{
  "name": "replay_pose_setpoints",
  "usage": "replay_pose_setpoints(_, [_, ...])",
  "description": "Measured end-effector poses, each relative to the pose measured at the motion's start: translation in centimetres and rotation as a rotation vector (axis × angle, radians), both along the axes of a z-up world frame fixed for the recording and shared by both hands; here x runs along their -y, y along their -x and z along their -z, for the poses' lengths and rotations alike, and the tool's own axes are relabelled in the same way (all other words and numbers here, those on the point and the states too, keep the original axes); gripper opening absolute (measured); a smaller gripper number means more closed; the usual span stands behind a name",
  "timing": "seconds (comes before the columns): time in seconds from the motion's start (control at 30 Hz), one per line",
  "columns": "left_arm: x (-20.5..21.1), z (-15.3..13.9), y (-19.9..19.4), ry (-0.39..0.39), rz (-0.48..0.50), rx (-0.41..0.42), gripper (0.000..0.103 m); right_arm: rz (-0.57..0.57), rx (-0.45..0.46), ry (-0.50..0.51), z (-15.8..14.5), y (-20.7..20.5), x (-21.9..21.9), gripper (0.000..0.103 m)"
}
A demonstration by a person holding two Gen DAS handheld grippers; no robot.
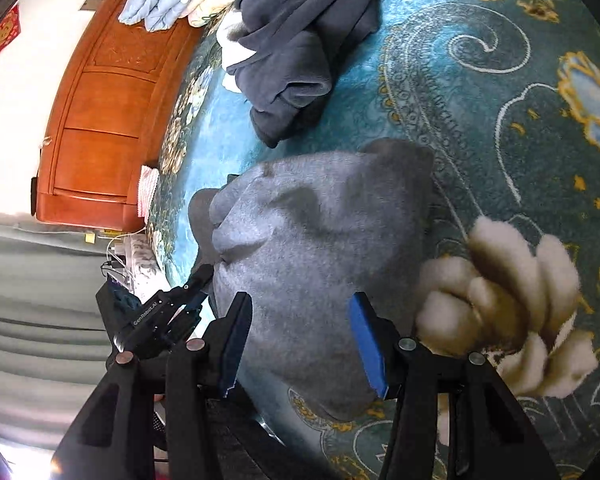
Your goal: Fold clothes
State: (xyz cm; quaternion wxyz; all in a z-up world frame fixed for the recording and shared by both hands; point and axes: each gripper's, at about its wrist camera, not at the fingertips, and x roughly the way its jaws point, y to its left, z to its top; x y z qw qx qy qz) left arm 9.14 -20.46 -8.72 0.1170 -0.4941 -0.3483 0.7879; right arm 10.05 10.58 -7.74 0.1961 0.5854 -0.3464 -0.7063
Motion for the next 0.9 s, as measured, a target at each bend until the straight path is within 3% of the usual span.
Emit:
replay_pose_setpoints(0.13, [1.3,-1.7,-1.3,-0.077,-0.04,-0.079,0.017,-0.006,-0.019,-0.007,-0.6,0.0,0.4,0.052])
replay_pose_setpoints(0.23, [2.6,0.3,-1.1,-0.033,-0.09,0.026,0.017,-0.01,-0.033,-0.012,-1.1,-0.1,0.7,0.052])
replay_pose_setpoints(0.3, [3.6,2.3,-0.8,-0.067,-0.134,0.104,0.017,-0.009,-0.032,-0.012,-1.2,0.0,0.8,0.052])
replay_pose_setpoints(0.47, [3.2,2.2,-0.8,-0.012,-0.113,0.109,0.017,-0.021,-0.045,-0.027,-1.6,-0.1,1.6,0.052])
replay_pose_setpoints(0.67, [4.2,1.8,-1.5,-0.077,-0.16,0.108,0.028,-0.097,-0.136,-0.069,-3.4,0.9,4.5,0.052])
replay_pose_setpoints(0.77, [4.3,-0.9,-2.0,0.005,-0.171,0.029,0.029,-0.13,-0.168,-0.102,-3.6,1.1,6.0,0.052])
replay_pose_setpoints(0.9, [1.6,-4.2,-0.8,0.123,-0.018,-0.067,0.031,-0.161,-0.188,-0.18,-3.3,0.9,6.9,0.052])
